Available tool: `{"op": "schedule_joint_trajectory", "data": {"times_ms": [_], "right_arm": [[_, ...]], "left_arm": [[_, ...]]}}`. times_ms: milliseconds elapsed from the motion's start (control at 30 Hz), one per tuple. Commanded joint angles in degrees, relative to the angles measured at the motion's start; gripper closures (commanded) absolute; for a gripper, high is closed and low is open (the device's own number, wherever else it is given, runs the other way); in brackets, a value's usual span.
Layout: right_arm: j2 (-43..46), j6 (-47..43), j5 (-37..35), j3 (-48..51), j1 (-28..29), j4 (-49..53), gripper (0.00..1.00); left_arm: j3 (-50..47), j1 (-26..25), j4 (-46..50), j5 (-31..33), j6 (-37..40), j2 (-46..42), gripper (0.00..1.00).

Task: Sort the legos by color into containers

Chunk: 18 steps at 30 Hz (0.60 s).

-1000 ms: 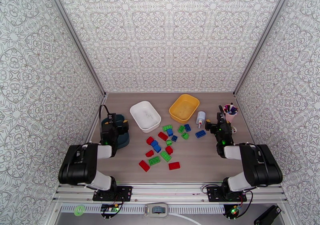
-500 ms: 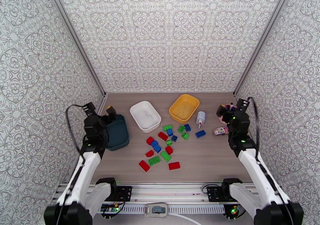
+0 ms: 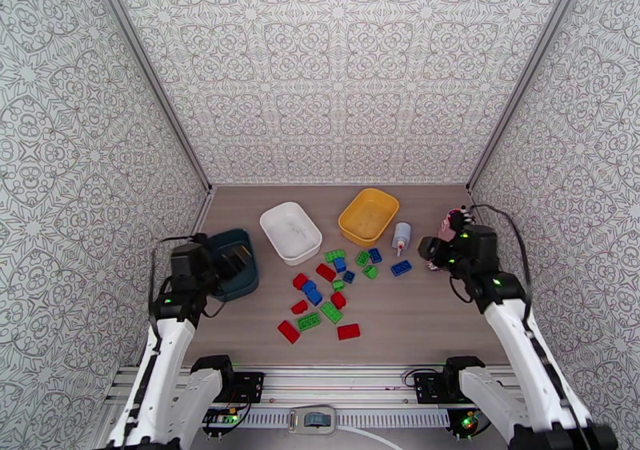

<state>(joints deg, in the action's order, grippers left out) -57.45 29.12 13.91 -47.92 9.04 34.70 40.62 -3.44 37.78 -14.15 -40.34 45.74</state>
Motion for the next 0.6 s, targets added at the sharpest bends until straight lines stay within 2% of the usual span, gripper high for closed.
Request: {"op": "schedule_joint_trajectory", "data": {"times_ms": [0, 67, 167, 267, 400, 567], "right_arm": [[-0.9, 4.2, 0.5, 2.5, 9.5, 2.7, 0.47], [-1.8, 6.1, -2.9, 3.2, 16.1, 1.5, 0.44], [-4.3, 8.0, -6.6, 3.3, 23.0, 0.6, 0.43], [-6.7, 8.4, -11.7, 2.0, 28.9, 1.3, 0.4], [-10.1, 8.6, -17.1, -0.7, 34.0, 2.8, 0.39], [-13.3, 8.5, -18.6, -2.6, 37.0, 1.7, 0.37]], "left_arm": [[0.4, -11.3, 10.9, 6.5, -8.3, -2.7, 0.24], [-0.4, -20.1, 14.3, 12.1, -13.8, -3.5, 0.24], [-3.7, -30.7, 16.6, 16.7, -21.9, -3.7, 0.29], [-7.0, -37.6, 18.1, 18.0, -29.3, -2.8, 0.38], [-10.7, -45.3, 18.3, 20.6, -37.4, -1.9, 0.39], [-15.1, -48.8, 10.1, 20.0, -43.0, 0.5, 0.39]]}}
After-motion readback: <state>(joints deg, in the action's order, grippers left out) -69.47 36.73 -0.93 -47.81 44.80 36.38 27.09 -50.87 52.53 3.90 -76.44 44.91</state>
